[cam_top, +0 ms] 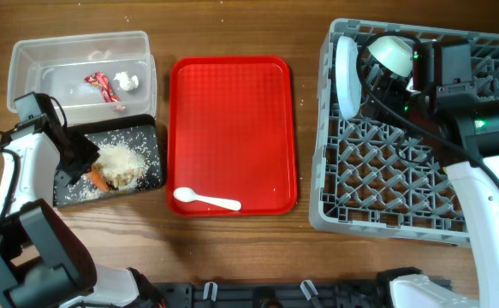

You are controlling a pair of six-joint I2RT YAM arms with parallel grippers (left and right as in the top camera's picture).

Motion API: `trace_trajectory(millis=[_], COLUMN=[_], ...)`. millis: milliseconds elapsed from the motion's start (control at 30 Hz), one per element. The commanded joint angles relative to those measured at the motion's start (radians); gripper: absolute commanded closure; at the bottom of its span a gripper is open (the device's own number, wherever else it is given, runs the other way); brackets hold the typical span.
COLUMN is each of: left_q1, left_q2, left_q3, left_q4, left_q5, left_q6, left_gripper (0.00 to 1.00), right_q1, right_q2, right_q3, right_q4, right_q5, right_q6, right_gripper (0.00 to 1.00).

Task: Sort waste into correct bins and load items into the dishwasher rack
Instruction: 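Grasp the carrot with the left gripper and drop it on the black tray, then reach the right gripper to the white spoon and grasp it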

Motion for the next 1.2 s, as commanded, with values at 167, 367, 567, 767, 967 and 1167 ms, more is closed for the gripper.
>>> trace_trajectory(millis=[167, 367, 567, 767, 967, 1167], left_q1=[0.005, 0.004, 0.004, 0.004, 0.004, 0.004], left_q2=[-0.078, -0.196, -0.196, -0.196, -0.196, -0.196], left_q3=[0.022, 0.021, 0.018, 0.017, 0.018, 0.017], left_q4=[-0.032, -0.253, -0.286, -0.285, -0.282, -0.282], left_q5=[0.211, 0.264, 0.263, 0.235, 0.233, 0.233], left_q6=[0.006, 0.006, 0.006, 0.006, 0.006, 0.006], left_gripper=[0.33, 0.17, 0.12, 0.11, 0.10, 0.10], right_q1=[0.004, 0.208, 0.515, 0.712, 0.798, 0.851], right_q2=[0.010, 0.083, 0.295, 0.464, 0.584, 0.679], right_q3=[-0.007, -0.007, -0.007, -0.007, -0.007, -0.007], right_q4=[0.050, 0.056, 0.087, 0.254, 0.370, 0.472], right_q5=[-0.211, -0.427, -0.440, -0.389, -0.318, -0.251], right_q6=[-0.222, -0.486, -0.623, -0.690, -0.704, -0.712], right_gripper=[0.16, 0.16, 0.15, 0.15, 0.16, 0.16])
